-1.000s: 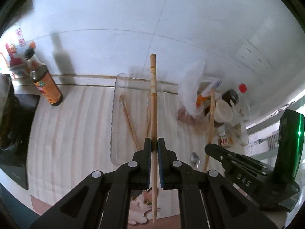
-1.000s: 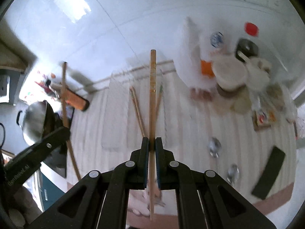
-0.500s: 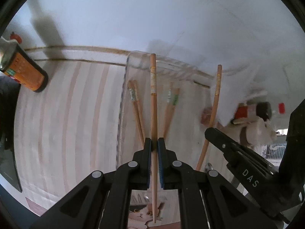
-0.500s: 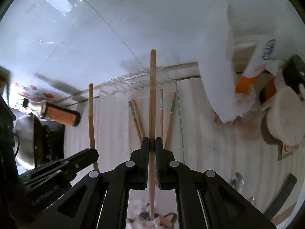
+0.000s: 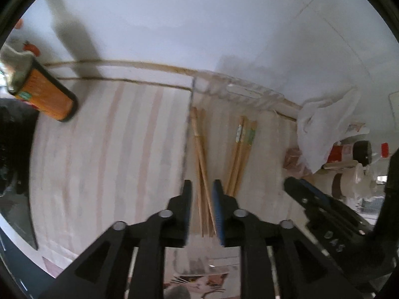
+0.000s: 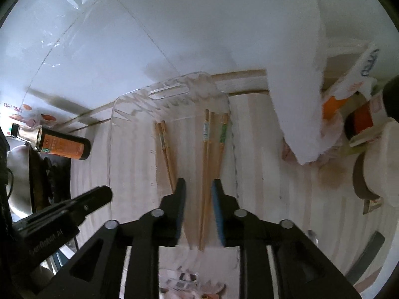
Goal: Organize utensils
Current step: 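Grasp a steel spoon by its handle with the left tool while the right tool grasps another spoon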
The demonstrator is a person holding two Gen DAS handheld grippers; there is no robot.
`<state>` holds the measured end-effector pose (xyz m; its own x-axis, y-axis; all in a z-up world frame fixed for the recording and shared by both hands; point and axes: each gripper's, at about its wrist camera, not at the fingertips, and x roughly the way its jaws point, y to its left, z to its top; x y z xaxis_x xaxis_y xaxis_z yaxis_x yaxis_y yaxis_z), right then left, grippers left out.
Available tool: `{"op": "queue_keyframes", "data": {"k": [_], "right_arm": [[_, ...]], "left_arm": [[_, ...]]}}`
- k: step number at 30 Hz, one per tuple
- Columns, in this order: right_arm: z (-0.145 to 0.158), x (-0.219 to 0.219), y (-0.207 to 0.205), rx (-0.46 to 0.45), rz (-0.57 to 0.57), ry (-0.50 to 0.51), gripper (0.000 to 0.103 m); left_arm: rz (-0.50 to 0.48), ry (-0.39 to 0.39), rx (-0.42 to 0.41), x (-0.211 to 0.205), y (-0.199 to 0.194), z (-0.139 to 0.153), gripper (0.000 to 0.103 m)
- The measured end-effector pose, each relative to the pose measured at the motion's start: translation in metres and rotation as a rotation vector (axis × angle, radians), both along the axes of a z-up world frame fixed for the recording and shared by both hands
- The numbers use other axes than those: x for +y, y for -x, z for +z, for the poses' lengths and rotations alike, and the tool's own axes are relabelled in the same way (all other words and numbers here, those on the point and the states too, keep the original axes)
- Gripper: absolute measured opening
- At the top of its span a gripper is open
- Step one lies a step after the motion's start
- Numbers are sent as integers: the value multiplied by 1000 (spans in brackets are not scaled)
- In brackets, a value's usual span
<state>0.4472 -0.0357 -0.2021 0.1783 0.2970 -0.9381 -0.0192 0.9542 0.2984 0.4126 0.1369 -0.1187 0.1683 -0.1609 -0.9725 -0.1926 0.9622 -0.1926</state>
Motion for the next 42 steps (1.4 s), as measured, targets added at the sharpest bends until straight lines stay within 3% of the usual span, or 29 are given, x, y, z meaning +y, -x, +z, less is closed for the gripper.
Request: {"op": "queue_keyframes", "data": {"k": [2, 5, 8, 10, 14, 19, 22, 26, 33, 38, 42], "right_arm": [[6, -5, 6, -16, -7, 7, 30], [21, -16, 20, -57, -19, 25, 37], [34, -33, 39, -90, -38, 17, 59], [41, -48, 56, -113, -55, 21, 66], [42, -82, 93, -118, -82, 55, 66], [15, -108, 145, -55, -106, 119, 66], [-17, -113, 178, 19, -111, 148, 66], [-59, -113, 209, 102, -125, 166, 57], [-105, -110, 233, 129, -171, 290, 49], [-110, -106, 244, 109, -211, 292, 9], [-105, -87, 248, 117, -152, 246, 7]], "left_arm": [[-1, -60, -34, 1, 8, 8, 53], [16, -163, -118, 4, 25, 25, 78], [34, -274, -204, 3, 45, 40, 96], [48, -318, -242, 3, 61, 46, 103], [57, -352, -269, 1, 95, 44, 103], [60, -360, -240, 2, 142, 17, 103], [50, -361, -167, 8, 175, -11, 103], [30, -366, -40, 22, 214, -52, 103], [48, -328, 63, 44, 251, -88, 100], [31, -299, 58, 45, 258, -94, 94], [2, -257, 57, 37, 251, -102, 87]]}}
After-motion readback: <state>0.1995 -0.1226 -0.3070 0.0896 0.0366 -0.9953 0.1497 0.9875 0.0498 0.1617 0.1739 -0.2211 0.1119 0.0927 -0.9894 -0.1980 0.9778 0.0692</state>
